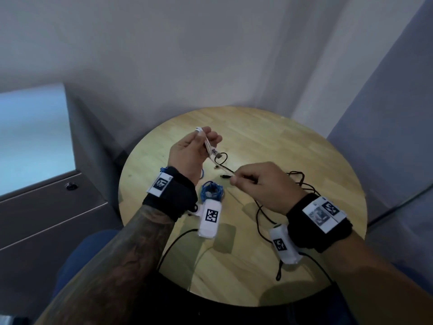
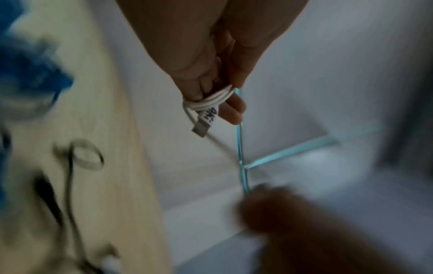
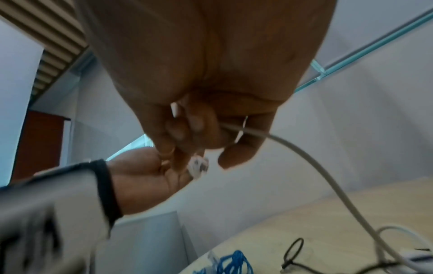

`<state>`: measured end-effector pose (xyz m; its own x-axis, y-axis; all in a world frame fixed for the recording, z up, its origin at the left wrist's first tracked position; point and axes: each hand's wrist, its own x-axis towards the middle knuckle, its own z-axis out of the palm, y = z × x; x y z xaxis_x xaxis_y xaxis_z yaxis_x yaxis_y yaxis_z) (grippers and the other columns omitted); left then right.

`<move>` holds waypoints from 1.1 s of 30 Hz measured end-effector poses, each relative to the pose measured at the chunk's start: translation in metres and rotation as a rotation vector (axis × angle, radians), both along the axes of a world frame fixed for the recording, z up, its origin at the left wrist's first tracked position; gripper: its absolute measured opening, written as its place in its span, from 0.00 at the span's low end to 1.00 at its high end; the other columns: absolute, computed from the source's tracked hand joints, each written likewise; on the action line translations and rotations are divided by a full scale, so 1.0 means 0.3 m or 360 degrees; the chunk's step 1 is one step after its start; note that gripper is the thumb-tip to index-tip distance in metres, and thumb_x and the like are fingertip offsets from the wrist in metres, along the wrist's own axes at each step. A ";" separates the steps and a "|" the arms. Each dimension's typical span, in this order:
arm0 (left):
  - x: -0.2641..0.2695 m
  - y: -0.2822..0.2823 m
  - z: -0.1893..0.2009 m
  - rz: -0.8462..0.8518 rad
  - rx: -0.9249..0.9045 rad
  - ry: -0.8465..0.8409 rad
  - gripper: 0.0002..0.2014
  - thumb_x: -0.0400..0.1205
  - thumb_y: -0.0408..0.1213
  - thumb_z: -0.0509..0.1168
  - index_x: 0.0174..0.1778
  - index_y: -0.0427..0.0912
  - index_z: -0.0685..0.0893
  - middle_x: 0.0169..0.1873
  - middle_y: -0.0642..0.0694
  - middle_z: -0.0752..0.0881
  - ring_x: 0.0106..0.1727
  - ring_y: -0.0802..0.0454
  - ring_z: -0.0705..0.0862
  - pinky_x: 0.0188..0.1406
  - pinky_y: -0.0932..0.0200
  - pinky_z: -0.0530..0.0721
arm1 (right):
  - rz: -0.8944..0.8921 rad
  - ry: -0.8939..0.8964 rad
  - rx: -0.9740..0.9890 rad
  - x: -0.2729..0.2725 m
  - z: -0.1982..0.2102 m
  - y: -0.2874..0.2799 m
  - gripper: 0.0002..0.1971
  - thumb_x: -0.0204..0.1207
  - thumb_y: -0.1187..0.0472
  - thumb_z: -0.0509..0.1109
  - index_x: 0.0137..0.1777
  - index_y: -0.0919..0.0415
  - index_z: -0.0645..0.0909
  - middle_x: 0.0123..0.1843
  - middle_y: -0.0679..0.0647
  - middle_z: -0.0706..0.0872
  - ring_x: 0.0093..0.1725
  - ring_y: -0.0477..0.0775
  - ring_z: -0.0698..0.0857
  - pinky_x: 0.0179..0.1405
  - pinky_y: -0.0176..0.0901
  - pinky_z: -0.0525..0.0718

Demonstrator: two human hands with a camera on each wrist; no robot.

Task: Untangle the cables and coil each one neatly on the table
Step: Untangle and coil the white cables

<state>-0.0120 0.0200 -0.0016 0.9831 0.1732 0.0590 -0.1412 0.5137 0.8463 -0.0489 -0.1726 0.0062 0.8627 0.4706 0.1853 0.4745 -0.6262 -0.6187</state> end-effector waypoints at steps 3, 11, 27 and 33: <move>-0.027 -0.026 -0.011 -0.0072 0.0783 -0.0052 0.11 0.87 0.29 0.59 0.49 0.28 0.86 0.37 0.41 0.90 0.37 0.46 0.90 0.44 0.44 0.85 | -0.0180 -0.0208 0.0298 0.021 0.037 -0.027 0.07 0.80 0.49 0.71 0.43 0.49 0.88 0.31 0.46 0.86 0.31 0.48 0.82 0.34 0.50 0.82; -0.087 -0.089 0.024 -0.1022 0.0336 0.0167 0.14 0.87 0.36 0.52 0.42 0.35 0.79 0.26 0.50 0.68 0.26 0.53 0.68 0.38 0.57 0.75 | -0.0372 -0.0170 0.0540 0.109 -0.018 -0.069 0.07 0.81 0.50 0.72 0.50 0.48 0.91 0.47 0.44 0.91 0.47 0.49 0.88 0.50 0.51 0.86; -0.015 0.005 -0.054 -0.0018 0.0688 -0.0053 0.09 0.87 0.26 0.57 0.50 0.34 0.84 0.34 0.43 0.86 0.40 0.47 0.88 0.42 0.48 0.85 | 0.0017 0.0033 -0.0083 -0.030 0.015 -0.009 0.11 0.83 0.52 0.68 0.39 0.52 0.84 0.29 0.48 0.82 0.28 0.46 0.78 0.33 0.48 0.78; -0.112 -0.088 -0.040 -0.0638 0.1297 -0.0096 0.15 0.89 0.40 0.56 0.47 0.35 0.84 0.33 0.40 0.84 0.35 0.48 0.81 0.39 0.57 0.79 | -0.0189 -0.0322 0.0147 0.008 0.083 -0.093 0.04 0.79 0.52 0.73 0.47 0.46 0.91 0.39 0.43 0.87 0.38 0.43 0.83 0.40 0.45 0.81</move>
